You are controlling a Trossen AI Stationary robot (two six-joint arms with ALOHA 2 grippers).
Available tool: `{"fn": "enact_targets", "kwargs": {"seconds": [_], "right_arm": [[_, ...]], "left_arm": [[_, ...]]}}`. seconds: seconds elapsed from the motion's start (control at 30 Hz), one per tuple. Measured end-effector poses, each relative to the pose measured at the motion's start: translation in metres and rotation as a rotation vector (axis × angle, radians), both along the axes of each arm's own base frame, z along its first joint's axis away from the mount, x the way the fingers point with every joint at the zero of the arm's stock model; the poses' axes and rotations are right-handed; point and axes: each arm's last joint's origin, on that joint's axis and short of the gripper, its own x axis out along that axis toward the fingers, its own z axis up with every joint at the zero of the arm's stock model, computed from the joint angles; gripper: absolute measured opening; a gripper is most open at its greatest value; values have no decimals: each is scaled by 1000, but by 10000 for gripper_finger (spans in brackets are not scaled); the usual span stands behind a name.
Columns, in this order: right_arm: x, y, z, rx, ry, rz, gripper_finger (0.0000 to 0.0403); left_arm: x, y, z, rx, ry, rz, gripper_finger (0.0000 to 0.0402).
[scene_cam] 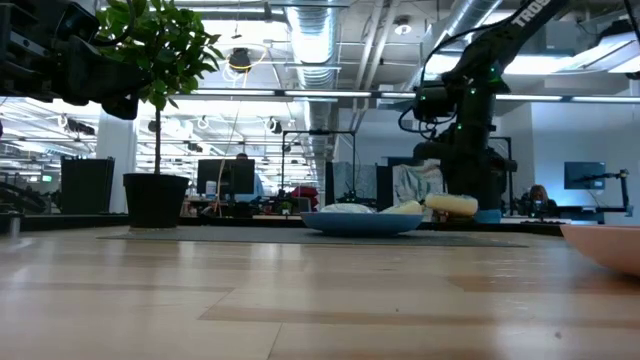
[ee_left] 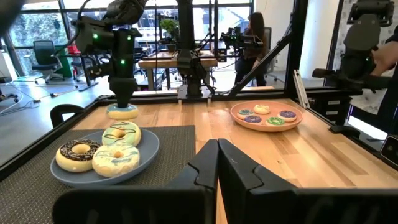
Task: Pick & Place donuts
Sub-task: Put the large blue donut on the blue plate
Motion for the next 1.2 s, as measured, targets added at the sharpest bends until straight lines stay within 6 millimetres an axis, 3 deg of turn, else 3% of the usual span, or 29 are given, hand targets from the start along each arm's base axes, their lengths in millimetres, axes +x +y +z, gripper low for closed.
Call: {"fn": "enact_targets", "kwargs": {"seconds": [0.13,0.27,0.4,0.5,0.67,0.83,1.0,1.2], "right_arm": [[-3,-2,16,-27,-45,-33,97],[8,-1,43,-86,-125,-29,97],[32,1,68,-158,-209,14,97],[56,6,75,-168,-234,72,97],[97,19,66,-141,-209,169,97],[126,22,44,-95,-129,234,97],[137,18,25,-39,-15,259,97],[138,11,22,-41,-3,246,98]], "left_arm": [[0,0,0,0,0,0,0],[0,0,0,0,0,-1,0],[0,0,0,0,0,0,0],[0,0,0,0,0,0,0],[0,0,0,0,0,0,0],[0,0,0,0,0,-1,0],[0,0,0,0,0,0,0],[0,0,0,0,0,-1,0]]}}
